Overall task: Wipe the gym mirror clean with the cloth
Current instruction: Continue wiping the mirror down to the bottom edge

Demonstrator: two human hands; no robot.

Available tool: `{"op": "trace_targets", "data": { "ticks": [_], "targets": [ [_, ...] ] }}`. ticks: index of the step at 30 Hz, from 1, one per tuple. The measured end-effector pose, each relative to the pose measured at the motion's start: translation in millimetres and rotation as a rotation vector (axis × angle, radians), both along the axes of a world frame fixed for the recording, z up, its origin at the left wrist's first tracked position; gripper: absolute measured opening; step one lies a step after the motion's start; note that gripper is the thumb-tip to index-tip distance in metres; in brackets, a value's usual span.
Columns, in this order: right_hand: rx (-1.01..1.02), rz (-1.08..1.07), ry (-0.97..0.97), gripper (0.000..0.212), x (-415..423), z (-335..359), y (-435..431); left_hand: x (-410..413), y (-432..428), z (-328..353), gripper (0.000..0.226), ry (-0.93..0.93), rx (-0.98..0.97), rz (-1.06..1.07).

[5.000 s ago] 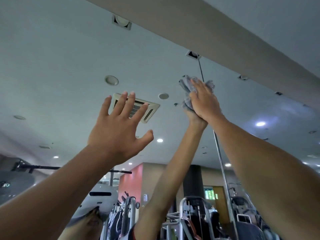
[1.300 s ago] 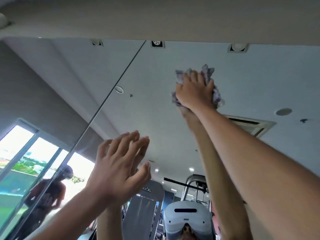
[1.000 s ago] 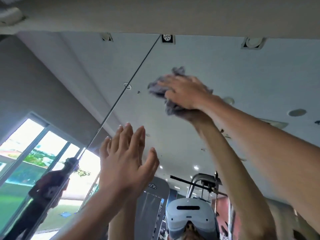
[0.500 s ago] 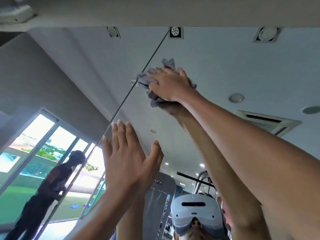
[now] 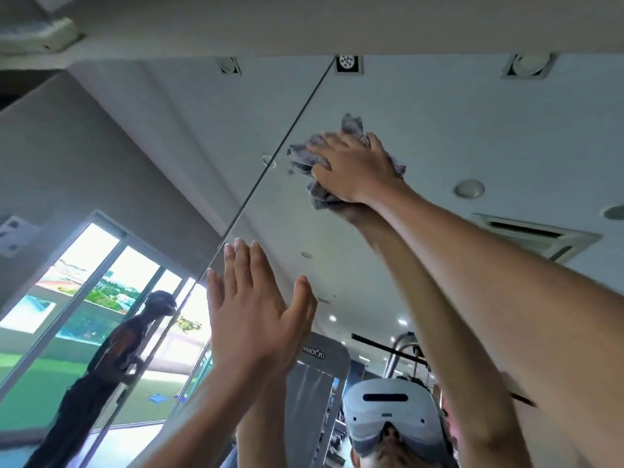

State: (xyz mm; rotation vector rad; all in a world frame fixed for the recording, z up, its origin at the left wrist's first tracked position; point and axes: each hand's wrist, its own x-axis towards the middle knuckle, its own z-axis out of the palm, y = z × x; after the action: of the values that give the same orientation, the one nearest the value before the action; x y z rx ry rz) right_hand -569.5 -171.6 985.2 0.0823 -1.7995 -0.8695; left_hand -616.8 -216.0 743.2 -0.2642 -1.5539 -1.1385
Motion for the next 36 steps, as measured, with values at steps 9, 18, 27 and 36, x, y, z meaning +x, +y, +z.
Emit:
{"op": "trace_targets", "data": {
  "ticks": [9,18,27,36],
  "targets": [
    [0.276,0.001,-0.308,0.052,-11,-62,-23,5,-4,1,0.101,-0.032,-0.006,-0.015],
    [0.107,0.047,-0.035,0.056,-13,-77,-18,-4,-6,0,0.103,0.015,-0.003,-0.024],
    [-0.081,-0.013,0.014,0.057,95,-11,95,-7,-3,0,0.104,0.015,-0.045,0.01],
    [0.297,-0.069,-0.235,0.064,102,-77,95,16,14,-15,0.068,0.166,-0.2,0.126]
  ]
}}
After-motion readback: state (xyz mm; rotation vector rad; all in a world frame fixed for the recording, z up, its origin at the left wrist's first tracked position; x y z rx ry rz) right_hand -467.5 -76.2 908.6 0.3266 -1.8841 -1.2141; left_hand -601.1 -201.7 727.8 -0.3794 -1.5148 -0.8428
